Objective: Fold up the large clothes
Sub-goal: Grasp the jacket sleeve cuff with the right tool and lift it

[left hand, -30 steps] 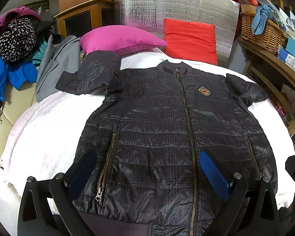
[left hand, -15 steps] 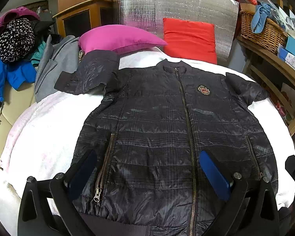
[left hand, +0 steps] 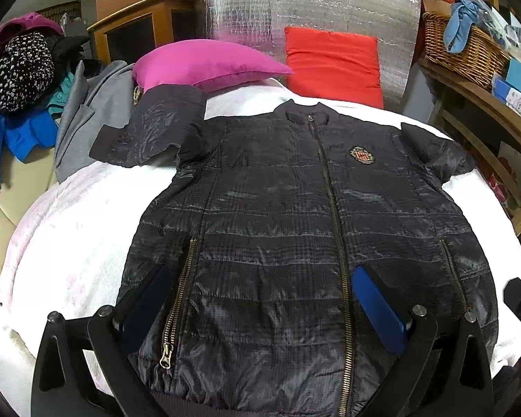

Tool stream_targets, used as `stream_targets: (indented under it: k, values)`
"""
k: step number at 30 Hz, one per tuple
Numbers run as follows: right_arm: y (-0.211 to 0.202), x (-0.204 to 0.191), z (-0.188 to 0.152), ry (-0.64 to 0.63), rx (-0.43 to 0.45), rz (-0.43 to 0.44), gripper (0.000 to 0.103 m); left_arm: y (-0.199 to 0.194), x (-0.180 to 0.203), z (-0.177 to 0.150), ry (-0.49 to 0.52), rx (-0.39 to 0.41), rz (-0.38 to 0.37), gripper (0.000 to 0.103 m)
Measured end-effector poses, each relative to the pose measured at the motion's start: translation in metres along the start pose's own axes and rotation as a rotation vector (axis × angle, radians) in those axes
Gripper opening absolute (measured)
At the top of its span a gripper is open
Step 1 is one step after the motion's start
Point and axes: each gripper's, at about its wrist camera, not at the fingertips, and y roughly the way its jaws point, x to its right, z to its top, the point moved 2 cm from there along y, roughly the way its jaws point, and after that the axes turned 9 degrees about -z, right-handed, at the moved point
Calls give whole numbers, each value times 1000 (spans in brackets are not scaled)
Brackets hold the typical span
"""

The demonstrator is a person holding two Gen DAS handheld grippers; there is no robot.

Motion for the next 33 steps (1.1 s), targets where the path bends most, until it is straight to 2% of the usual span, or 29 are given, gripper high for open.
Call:
stream_targets:
  k: [3, 5, 8, 10, 14, 17, 19, 21, 25, 29, 30, 31, 32, 33]
  values:
    - [5, 28, 3, 99, -2, 136, 103, 15, -9, -1, -14, -28, 5, 103]
    - [11, 50, 11, 161, 1, 159, 103, 25, -15, -1, -26, -43, 13, 103]
    - [30, 90, 32, 249, -2, 137, 103, 43, -21, 2, -31, -64, 23, 103]
    - [46, 119, 50, 325, -6, 151, 103, 53, -23, 5, -26, -67, 31, 103]
    - [110, 195, 89, 548, -53, 165, 101, 73, -22, 17, -9, -60, 34, 103]
    - [164, 245, 113, 679, -91, 123, 97, 89, -19, 24, 17, -60, 34, 103]
    - [202, 279, 128, 783, -110, 114, 82, 103, -17, 25, 33, -74, 31, 103]
    - [236, 305, 143, 861, -122, 113, 77, 115, -18, 23, 38, -90, 33, 103]
    - [284, 333, 167, 887, -120, 78, 76, 139, -27, 10, 9, -154, 16, 103]
    - [325, 344, 181, 876, -152, 30, 75, 140, -29, 5, 8, -136, 8, 103]
    - [333, 345, 186, 873, -154, 23, 70, 141, -29, 4, 13, -132, 10, 103]
    - [338, 347, 188, 861, -157, 22, 55, 141, -29, 3, 17, -129, 11, 103]
    - [343, 346, 192, 843, -170, 14, 46, 142, -30, 2, 16, -127, 7, 103]
    - [348, 343, 197, 812, -194, -5, 27, 142, -30, 2, 13, -126, 3, 103]
